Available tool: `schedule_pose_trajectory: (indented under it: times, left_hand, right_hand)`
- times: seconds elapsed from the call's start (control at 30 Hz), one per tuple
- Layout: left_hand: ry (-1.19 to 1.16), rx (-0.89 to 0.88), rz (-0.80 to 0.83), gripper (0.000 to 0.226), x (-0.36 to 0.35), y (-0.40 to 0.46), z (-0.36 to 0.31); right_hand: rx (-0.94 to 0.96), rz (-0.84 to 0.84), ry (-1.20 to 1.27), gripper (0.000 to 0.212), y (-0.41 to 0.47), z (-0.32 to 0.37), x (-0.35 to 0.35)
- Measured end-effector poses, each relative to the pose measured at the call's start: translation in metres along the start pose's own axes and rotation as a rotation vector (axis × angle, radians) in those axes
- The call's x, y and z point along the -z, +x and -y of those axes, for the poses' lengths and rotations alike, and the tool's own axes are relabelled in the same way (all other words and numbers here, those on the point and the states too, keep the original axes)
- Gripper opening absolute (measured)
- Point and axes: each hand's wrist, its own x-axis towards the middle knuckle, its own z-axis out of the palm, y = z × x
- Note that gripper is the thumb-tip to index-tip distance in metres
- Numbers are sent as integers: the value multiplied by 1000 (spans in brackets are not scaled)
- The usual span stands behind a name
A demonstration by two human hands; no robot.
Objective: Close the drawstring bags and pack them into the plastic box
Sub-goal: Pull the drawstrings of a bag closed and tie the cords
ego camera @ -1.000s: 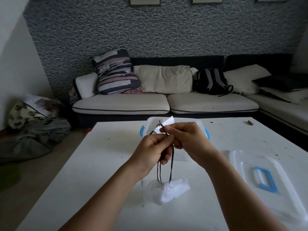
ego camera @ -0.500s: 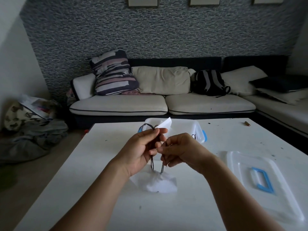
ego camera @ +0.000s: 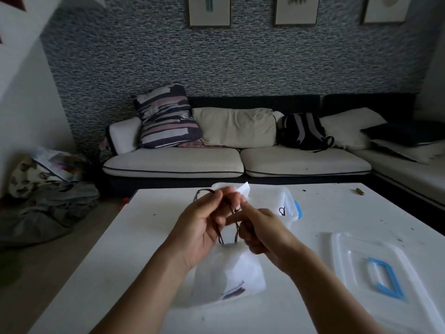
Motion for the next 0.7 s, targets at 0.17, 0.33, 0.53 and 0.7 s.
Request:
schedule_pose_trajectory:
  times: [0.17,0.33,0.53,0.7]
  left_hand:
    - [140,-2,50,23,-6,-3,7]
    - [78,4,-31,28,1,3,8]
    - [-341,-10,-394,35,44,24,-10]
    - [-218,-60,-485,40,67,34,-13]
  right_hand:
    - [-42,-64,321,37,4,-4,-6]
    - [-78,-134,649,21,15,-6,8]
    - [33,-257,1170,34,19,-6,60]
    - [63,-303,690,32,20,-6,73]
